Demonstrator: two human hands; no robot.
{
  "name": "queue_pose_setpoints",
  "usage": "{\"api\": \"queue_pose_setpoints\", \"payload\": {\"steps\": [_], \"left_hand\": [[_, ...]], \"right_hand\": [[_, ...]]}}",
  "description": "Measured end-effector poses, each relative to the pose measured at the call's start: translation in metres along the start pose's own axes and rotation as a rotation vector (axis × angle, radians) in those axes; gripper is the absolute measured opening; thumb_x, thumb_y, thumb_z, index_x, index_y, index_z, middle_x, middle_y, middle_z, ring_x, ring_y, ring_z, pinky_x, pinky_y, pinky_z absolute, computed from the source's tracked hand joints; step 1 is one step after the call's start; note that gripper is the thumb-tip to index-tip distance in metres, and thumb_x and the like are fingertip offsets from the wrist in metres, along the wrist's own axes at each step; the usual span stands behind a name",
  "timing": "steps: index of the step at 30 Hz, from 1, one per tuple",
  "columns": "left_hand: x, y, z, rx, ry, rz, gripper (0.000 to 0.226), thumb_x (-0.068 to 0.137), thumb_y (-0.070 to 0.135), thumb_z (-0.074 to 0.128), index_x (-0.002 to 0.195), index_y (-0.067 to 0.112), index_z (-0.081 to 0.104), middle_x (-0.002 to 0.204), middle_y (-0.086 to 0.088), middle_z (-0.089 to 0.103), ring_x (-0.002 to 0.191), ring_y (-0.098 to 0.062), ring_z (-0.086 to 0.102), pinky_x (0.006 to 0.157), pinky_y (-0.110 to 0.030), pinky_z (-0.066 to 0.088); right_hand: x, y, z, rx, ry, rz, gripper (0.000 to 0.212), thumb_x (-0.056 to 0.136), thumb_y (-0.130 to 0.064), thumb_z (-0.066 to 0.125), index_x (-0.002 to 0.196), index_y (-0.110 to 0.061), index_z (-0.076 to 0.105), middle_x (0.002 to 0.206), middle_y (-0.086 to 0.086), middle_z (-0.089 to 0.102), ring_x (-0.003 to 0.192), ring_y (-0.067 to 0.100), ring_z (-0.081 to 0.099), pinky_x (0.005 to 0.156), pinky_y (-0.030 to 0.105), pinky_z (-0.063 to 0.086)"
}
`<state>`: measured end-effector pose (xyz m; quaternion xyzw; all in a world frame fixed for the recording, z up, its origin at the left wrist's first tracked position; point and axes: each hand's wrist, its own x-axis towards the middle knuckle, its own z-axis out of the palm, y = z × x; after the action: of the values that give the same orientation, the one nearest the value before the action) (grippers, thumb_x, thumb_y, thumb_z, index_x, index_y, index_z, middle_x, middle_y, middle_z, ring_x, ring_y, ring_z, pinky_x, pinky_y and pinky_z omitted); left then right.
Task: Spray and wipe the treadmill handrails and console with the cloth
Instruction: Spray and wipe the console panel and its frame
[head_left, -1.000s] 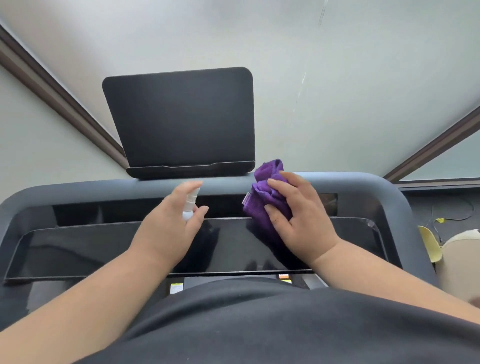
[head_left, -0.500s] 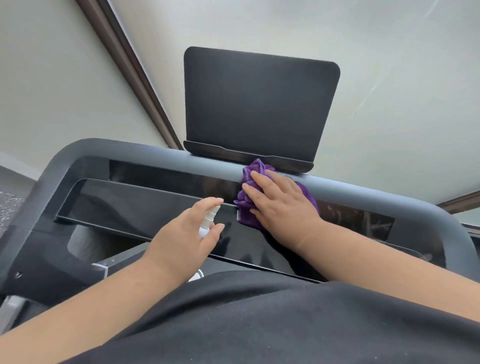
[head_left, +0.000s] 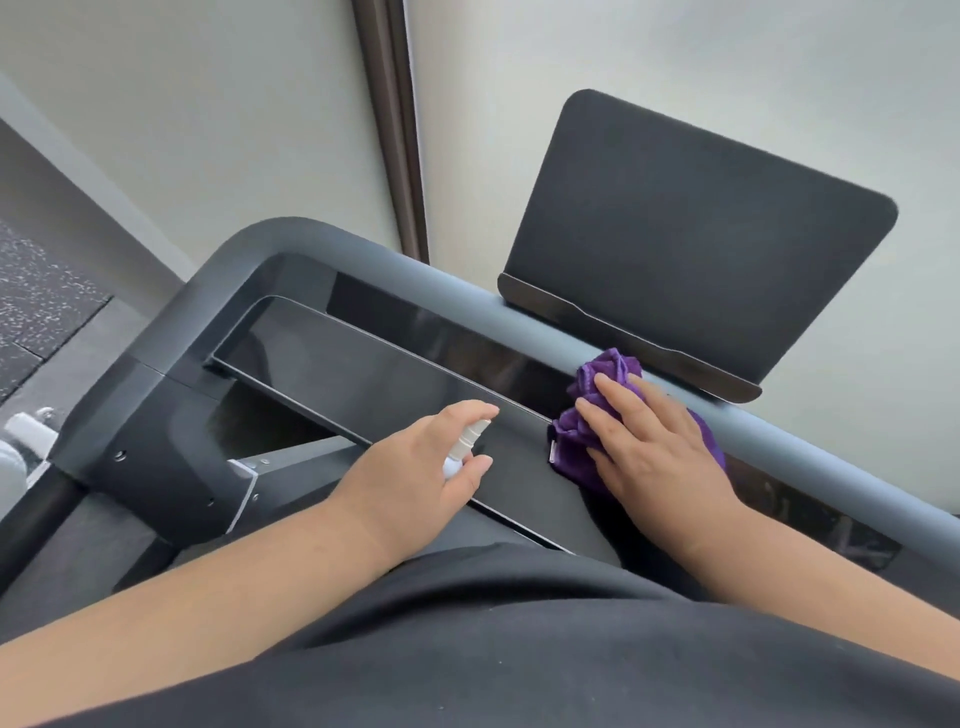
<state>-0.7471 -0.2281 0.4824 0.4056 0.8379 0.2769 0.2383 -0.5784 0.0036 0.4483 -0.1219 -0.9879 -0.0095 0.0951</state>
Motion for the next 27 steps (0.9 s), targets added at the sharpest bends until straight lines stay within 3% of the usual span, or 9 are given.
{"api": "queue_pose_setpoints", "payload": {"steps": [2,7,10,13,18,23,27], "left_hand": [[0.000,-0.010,-0.007,-0.010,0.000,-0.020,0.046,0.093,0.049,0.050,0.130,0.059,0.026,0.093,0.021,0.055,0.084,-0.003,0.052,0.068,-0.008,0.036],[0.007,-0.027,-0.029,-0.003,0.036,0.020,0.046,0.091,0.048,0.052,0.131,0.056,0.030,0.104,0.018,0.060,0.085,-0.007,0.053,0.075,-0.021,0.041],[0.011,-0.040,-0.046,-0.009,0.045,0.040,0.046,0.090,0.049,0.053,0.132,0.053,0.033,0.107,0.016,0.064,0.090,-0.009,0.058,0.080,-0.027,0.048],[0.019,-0.055,-0.064,-0.027,0.035,0.065,0.047,0.090,0.048,0.054,0.131,0.053,0.033,0.100,0.017,0.062,0.087,-0.007,0.058,0.077,-0.020,0.044],[0.036,-0.069,-0.089,-0.075,-0.025,0.142,0.048,0.093,0.035,0.063,0.130,0.052,0.036,0.101,0.014,0.063,0.085,-0.010,0.059,0.080,-0.025,0.046],[0.059,-0.083,-0.100,-0.122,-0.085,0.223,0.049,0.093,0.036,0.062,0.130,0.054,0.035,0.097,0.020,0.058,0.083,-0.008,0.056,0.077,-0.020,0.044],[0.071,-0.101,-0.111,-0.142,-0.083,0.230,0.049,0.092,0.039,0.060,0.131,0.054,0.035,0.095,0.020,0.059,0.082,-0.009,0.057,0.077,-0.024,0.046]], "right_hand": [[0.017,-0.012,0.003,-0.016,0.002,-0.074,0.041,0.099,-0.035,0.050,0.136,-0.017,0.057,0.149,0.008,0.046,0.136,0.036,0.040,0.111,0.050,0.032],[0.100,-0.066,0.014,-0.015,-0.042,-0.274,0.054,0.088,-0.032,0.069,0.139,-0.018,0.056,0.151,0.007,0.045,0.138,0.036,0.042,0.114,0.049,0.025],[0.151,-0.103,0.017,0.006,-0.089,-0.269,0.062,0.089,-0.038,0.065,0.145,-0.021,0.047,0.157,0.005,0.035,0.144,0.035,0.032,0.116,0.046,0.018],[0.175,-0.123,0.020,0.012,-0.163,-0.204,0.064,0.093,-0.044,0.056,0.151,-0.026,0.036,0.163,0.001,0.022,0.149,0.032,0.018,0.117,0.041,0.004],[0.168,-0.118,0.013,0.071,-0.067,-0.135,0.049,0.088,-0.036,0.066,0.135,-0.023,0.060,0.148,0.004,0.048,0.134,0.035,0.046,0.109,0.049,0.041],[0.130,-0.097,0.011,0.057,-0.036,-0.048,0.042,0.092,-0.032,0.056,0.131,-0.019,0.064,0.145,0.007,0.052,0.132,0.035,0.049,0.102,0.052,0.045],[0.133,-0.104,0.015,-0.015,-0.027,-0.023,0.038,0.096,-0.028,0.055,0.131,-0.017,0.063,0.144,0.011,0.052,0.134,0.037,0.047,0.102,0.054,0.044]]}}
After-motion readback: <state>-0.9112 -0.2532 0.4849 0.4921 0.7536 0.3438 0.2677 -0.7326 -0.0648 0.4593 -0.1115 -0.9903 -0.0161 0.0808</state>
